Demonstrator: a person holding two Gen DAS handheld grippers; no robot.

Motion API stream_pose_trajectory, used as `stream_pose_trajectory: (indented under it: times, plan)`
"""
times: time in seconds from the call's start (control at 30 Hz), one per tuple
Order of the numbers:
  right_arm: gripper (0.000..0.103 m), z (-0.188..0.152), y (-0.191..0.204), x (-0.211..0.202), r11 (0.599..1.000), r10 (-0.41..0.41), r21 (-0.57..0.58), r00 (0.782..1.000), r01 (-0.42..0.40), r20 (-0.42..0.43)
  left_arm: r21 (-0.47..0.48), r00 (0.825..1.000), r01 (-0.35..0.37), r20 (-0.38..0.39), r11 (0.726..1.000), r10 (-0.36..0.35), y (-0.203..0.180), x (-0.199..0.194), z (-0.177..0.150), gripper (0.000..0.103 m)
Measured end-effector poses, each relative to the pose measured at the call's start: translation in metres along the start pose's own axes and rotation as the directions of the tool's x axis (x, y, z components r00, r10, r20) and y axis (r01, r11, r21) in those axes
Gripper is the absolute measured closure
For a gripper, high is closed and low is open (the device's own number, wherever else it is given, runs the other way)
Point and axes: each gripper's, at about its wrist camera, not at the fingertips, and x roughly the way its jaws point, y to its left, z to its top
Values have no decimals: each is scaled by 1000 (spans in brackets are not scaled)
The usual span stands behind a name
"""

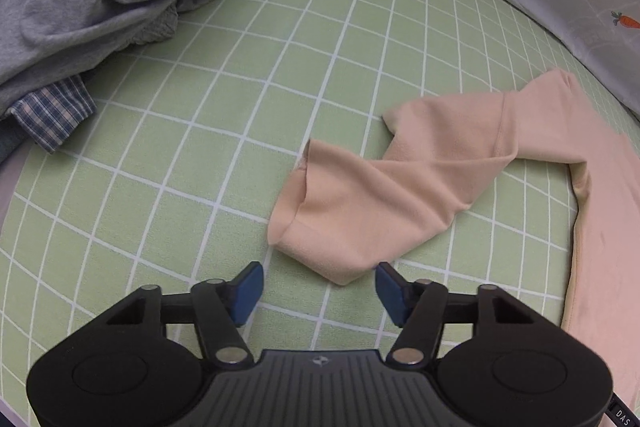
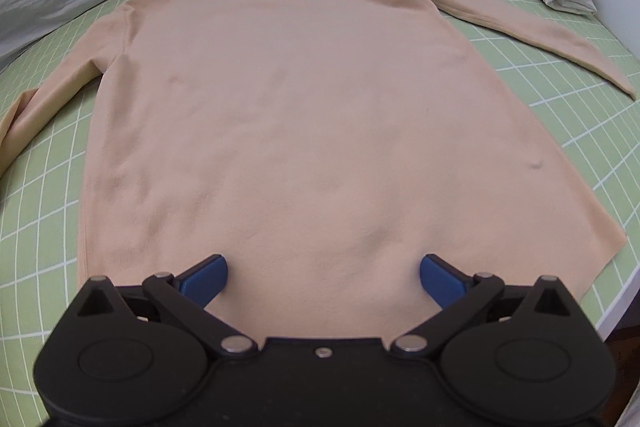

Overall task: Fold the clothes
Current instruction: 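Move the left gripper to the twisted sleeve and pinch its cuff, then pull the sleeve cuff with the left gripper to straighten the sleeve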

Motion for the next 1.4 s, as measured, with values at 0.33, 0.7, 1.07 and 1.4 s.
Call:
stream_pose_trajectory:
  times: [0.33,0.7,1.07,1.4]
  plan:
    - [0,4,3,1,1000,-3,0,1000,3,-5,-80,986,60,161,995,-47,23,-28,0,102]
    - [0,1,0,1,999,21,-40,1000,-21,19,-131,869,-75,477,989,129,41,-120,18,102]
    - [0,1,1,1,999,22,-40,999,-21,31,-46,946,-208,244,977,212,57,-60,-5,60]
    - [0,5,1,3,999,21,-38,999,-20,26,-205,972,-161,135,965,191,76,-27,5,45]
